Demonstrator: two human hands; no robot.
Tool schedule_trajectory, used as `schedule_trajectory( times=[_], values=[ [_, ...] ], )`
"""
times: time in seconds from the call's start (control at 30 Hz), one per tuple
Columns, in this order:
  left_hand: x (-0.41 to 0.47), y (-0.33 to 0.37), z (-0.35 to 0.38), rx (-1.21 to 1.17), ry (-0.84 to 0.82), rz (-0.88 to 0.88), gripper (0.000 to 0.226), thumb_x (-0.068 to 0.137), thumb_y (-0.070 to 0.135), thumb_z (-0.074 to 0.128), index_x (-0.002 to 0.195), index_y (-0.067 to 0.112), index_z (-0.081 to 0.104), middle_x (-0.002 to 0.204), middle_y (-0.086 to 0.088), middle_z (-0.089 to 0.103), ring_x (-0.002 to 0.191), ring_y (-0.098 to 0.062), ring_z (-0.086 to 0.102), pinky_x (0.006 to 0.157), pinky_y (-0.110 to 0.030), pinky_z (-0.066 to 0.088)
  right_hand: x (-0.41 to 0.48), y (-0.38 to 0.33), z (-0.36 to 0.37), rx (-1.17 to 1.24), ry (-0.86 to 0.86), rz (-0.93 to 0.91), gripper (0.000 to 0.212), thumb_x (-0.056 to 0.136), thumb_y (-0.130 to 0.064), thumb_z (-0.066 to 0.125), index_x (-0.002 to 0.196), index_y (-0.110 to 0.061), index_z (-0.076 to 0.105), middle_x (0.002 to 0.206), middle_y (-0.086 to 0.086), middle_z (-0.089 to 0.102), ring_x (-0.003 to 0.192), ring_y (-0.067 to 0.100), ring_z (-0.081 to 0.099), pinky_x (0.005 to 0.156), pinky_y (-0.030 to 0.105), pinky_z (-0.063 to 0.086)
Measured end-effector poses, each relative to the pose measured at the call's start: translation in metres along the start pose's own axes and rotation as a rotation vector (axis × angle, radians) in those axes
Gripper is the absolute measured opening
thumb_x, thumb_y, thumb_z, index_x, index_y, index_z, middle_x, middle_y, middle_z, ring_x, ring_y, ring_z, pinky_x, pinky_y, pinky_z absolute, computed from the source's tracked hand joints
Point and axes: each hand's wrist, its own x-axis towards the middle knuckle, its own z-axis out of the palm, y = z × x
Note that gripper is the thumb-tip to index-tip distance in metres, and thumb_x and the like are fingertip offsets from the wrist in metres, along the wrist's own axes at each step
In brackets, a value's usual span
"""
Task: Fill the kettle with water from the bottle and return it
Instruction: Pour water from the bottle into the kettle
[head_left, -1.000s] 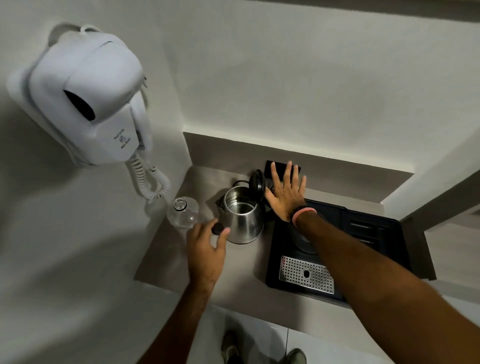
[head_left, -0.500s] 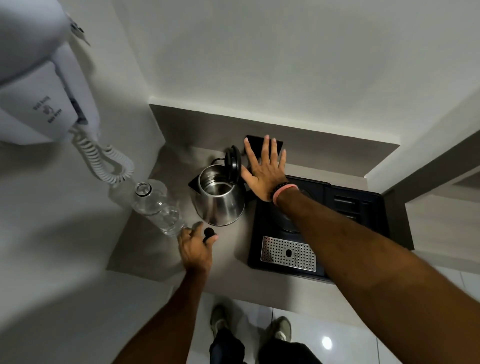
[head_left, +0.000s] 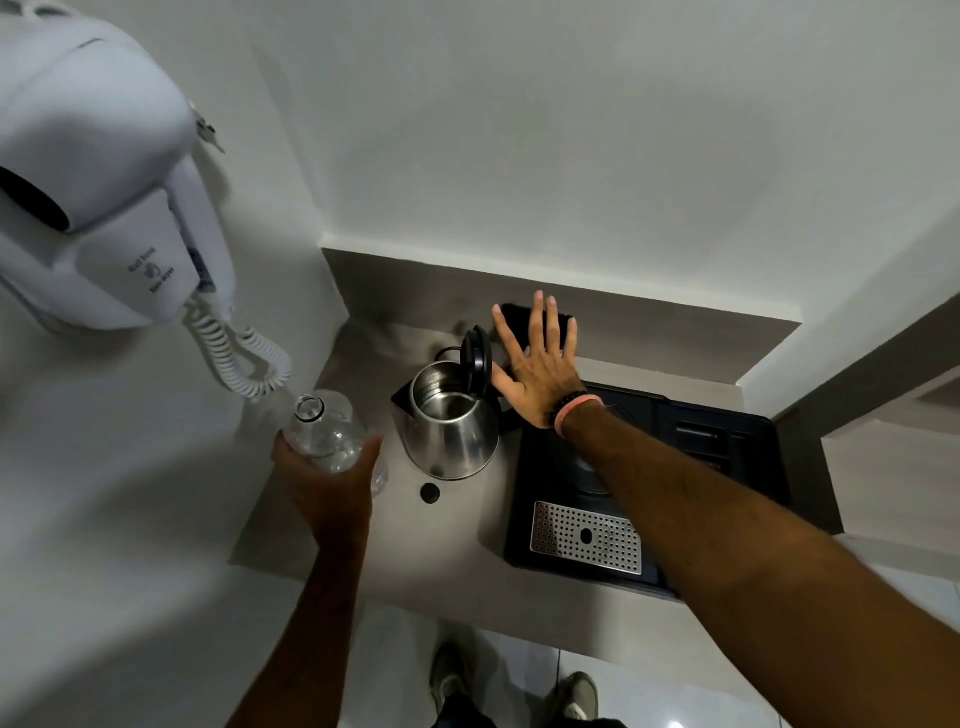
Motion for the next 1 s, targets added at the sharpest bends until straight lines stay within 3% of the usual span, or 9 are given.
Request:
schedule_trajectory(
  times=[0.2,0.33,0.4,0.47,0.57,0.67,0.8,1.0],
  values=[
    [0.018,0.019,-0.005,0.067,-0.147,0.072,0.088,0.064,0.035,0.094,0.135,0.028,0.042,0.127,-0.012,0.066,0.11,-0.033,0.065,0.093,-0.034,0.048,-0.005,-0.004,-0.003,0.034,0.002,0.024,0.082,0.086,-0.073,0.005,0.156,-0.034,-0.014,0.162,0.026,-0.02,0.149,0.042,-0.019,0.117,0.068,-0.003],
    [0.03,0.041,-0.014,0.166,-0.356,0.104,0.083,0.058,0.049,0.083,0.13,0.044,0.042,0.112,0.012,0.066,0.095,-0.009,0.06,0.086,-0.027,0.045,-0.006,-0.005,-0.006,0.053,-0.019,0.033,0.083,0.084,-0.074,0.003,0.155,-0.035,-0.015,0.162,0.025,-0.022,0.149,0.041,-0.021,0.117,0.068,-0.004],
    [0.041,0.05,-0.016,0.241,-0.512,0.145,0.08,0.055,0.049,0.08,0.126,0.047,0.043,0.105,0.017,0.064,0.086,-0.005,0.062,0.078,-0.025,0.045,-0.007,-0.006,-0.007,0.058,-0.025,0.034,0.083,0.083,-0.075,0.001,0.155,-0.035,-0.015,0.162,0.024,-0.022,0.149,0.041,-0.021,0.117,0.067,-0.004],
    [0.049,0.058,-0.017,0.349,-0.676,0.198,0.08,0.057,0.045,0.083,0.126,0.046,0.042,0.106,0.012,0.065,0.084,-0.004,0.064,0.071,-0.024,0.047,-0.008,-0.007,-0.008,0.063,-0.026,0.041,0.083,0.083,-0.075,0.0,0.155,-0.036,-0.015,0.162,0.024,-0.022,0.149,0.041,-0.021,0.117,0.067,-0.004],
    [0.058,0.067,-0.014,0.516,-0.827,0.209,0.088,0.054,0.047,0.082,0.132,0.036,0.042,0.109,0.001,0.067,0.09,-0.016,0.066,0.079,-0.034,0.055,-0.01,-0.008,-0.007,0.061,-0.031,0.059,0.082,0.082,-0.074,-0.001,0.155,-0.037,-0.016,0.162,0.024,-0.022,0.149,0.04,-0.022,0.117,0.067,-0.004],
    [0.06,0.075,-0.01,0.659,-0.914,0.227,0.087,0.049,0.053,0.078,0.128,0.038,0.044,0.107,0.001,0.068,0.093,-0.02,0.065,0.081,-0.036,0.054,-0.011,-0.008,-0.008,0.057,-0.034,0.068,0.083,0.082,-0.074,-0.001,0.155,-0.037,-0.016,0.162,0.024,-0.021,0.149,0.04,-0.021,0.117,0.067,-0.005],
    [0.063,0.081,-0.004,0.817,-0.977,0.269,0.093,0.058,0.05,0.085,0.137,0.031,0.04,0.127,-0.004,0.063,0.113,-0.028,0.059,0.084,-0.033,0.044,-0.011,-0.008,-0.01,0.048,-0.045,0.073,0.084,0.08,-0.074,-0.002,0.155,-0.037,-0.016,0.163,0.024,-0.019,0.149,0.041,-0.021,0.117,0.067,-0.005],
    [0.065,0.093,-0.005,0.94,-1.019,0.284,0.078,0.051,0.054,0.081,0.119,0.035,0.046,0.108,0.001,0.062,0.09,-0.021,0.055,0.072,-0.031,0.043,-0.013,-0.008,-0.011,0.049,-0.048,0.078,0.083,0.081,-0.074,-0.003,0.154,-0.038,-0.015,0.163,0.025,-0.017,0.149,0.041,-0.02,0.117,0.067,-0.008]
  ],
)
